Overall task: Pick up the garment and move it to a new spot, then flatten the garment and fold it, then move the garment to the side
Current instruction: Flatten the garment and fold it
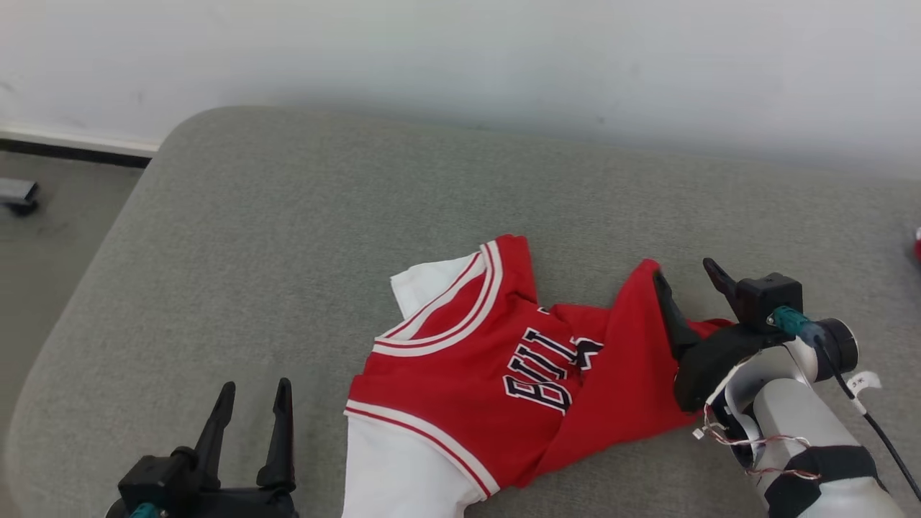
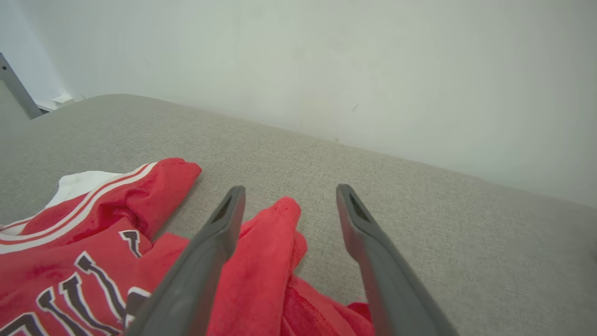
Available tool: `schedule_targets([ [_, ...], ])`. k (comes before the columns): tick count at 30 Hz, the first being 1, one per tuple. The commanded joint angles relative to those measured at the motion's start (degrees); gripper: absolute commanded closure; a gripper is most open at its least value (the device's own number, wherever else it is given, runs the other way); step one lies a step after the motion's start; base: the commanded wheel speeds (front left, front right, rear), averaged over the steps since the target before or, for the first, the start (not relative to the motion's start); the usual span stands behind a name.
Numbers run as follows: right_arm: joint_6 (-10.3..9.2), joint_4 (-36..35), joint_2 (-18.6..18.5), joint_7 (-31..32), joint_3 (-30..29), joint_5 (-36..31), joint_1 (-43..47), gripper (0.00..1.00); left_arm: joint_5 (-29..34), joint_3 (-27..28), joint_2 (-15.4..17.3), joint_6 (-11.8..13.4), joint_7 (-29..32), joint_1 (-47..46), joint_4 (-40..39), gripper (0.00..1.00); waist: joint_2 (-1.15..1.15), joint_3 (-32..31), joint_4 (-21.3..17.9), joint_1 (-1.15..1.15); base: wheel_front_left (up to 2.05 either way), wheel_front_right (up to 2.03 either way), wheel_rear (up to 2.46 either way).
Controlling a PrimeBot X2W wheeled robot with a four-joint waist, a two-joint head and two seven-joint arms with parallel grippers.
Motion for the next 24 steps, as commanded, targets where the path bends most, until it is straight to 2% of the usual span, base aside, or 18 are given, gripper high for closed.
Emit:
schedule_targets([
  [1,-0.16,3.43,-0.46,0.31,0.00,-0.32,-2.17,0.00,-0.94,-0.55,-0.10,-0.34,-0.01,-0.53,0.37,0.00,0.00,2.50,5.09,-0.01,0.00,0.00,0.00],
  [8,-0.17,14.60,-1.37,-0.16,-0.01,-0.82,-8.16,0.00,-2.85,-3.48,-0.13,0.07,-0.01,-1.34,0.81,0.00,0.00,3.99,8.20,-0.01,0.00,0.00,0.00],
  [14,-0.16,21.75,-1.26,-0.63,-0.16,-0.59,-11.01,0.00,-3.84,-4.94,-0.11,0.62,-0.01,-1.70,1.17,0.00,0.00,4.32,8.75,-0.01,0.00,0.00,0.00],
  [15,-0.16,22.61,-0.98,-0.71,-0.19,-0.36,-11.33,0.28,-3.92,-5.01,-0.12,0.74,-0.01,-1.76,1.14,0.00,0.00,4.28,8.62,-0.01,0.00,0.00,0.00],
  [16,-0.16,23.38,-0.50,-0.70,0.21,-0.17,-11.49,1.00,-3.95,-5.07,-0.12,0.83,-0.01,-1.76,1.11,0.00,0.00,4.21,8.43,-0.01,0.00,0.00,0.00],
  [24,-0.16,24.05,0.29,-4.97,1.08,1.97,-11.36,1.00,-3.00,-4.46,-0.09,0.90,-0.01,0.03,1.37,0.00,0.00,1.87,5.09,-0.01,0.00,0.00,0.00],
])
